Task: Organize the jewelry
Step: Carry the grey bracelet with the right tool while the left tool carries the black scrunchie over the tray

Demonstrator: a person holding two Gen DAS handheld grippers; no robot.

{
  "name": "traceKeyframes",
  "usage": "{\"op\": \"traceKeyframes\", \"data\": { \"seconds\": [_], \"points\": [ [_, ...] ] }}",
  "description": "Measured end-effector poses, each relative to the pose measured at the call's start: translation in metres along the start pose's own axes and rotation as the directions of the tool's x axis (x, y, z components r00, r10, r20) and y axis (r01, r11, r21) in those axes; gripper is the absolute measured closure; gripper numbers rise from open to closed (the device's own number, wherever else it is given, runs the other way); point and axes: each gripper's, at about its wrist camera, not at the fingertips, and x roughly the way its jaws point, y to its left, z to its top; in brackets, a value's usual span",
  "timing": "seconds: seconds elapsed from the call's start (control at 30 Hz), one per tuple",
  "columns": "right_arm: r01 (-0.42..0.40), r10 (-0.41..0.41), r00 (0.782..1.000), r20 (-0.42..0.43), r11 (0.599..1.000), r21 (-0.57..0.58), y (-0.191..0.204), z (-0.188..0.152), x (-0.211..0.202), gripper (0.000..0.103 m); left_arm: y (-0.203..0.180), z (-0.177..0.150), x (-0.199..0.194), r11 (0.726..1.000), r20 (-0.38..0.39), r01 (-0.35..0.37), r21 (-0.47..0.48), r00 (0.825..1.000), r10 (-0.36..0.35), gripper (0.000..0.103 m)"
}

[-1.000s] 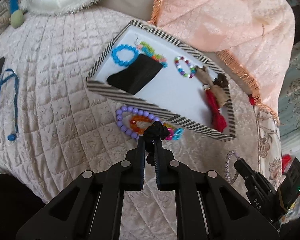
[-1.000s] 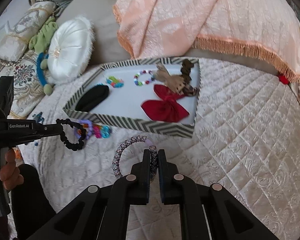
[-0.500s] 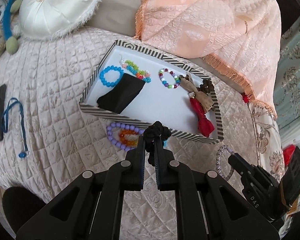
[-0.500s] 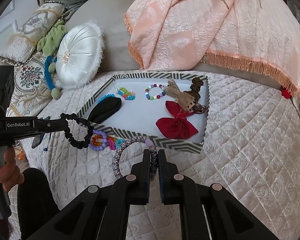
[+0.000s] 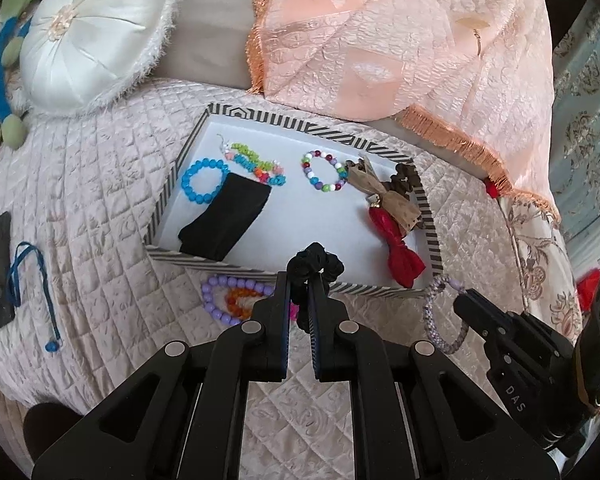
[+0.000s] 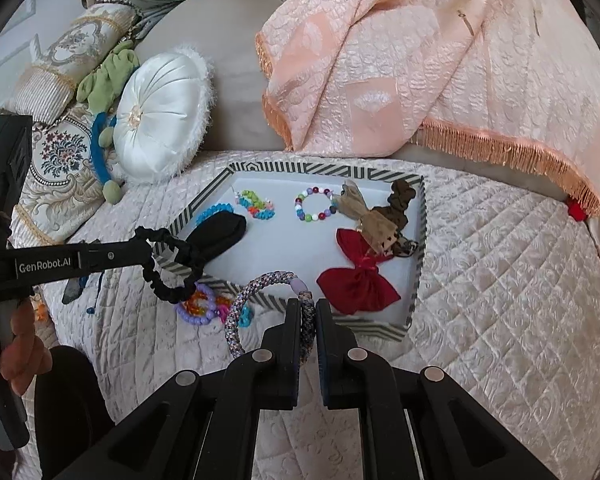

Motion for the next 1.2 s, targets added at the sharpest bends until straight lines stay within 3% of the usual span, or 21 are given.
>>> {"op": "traceKeyframes", "data": {
  "seconds": [0.57,1.2],
  "points": [
    [0.002,-0.002,0.999,-0.038,1.000,-0.015,-0.008,0.032,0.039,0.096,-0.012,0.045,0.034,1.000,-0.020,-0.010,0.028,1.000,0.010,0.096],
    [0.034,-0.042,0.989,-0.141,0.997,-0.064,-0.021,0.066,0.125,0.096,-0.001,0.072,0.109,0.999,-0.101,-0.029,0.017,0.994,0.030,0.096]
  ]
}}
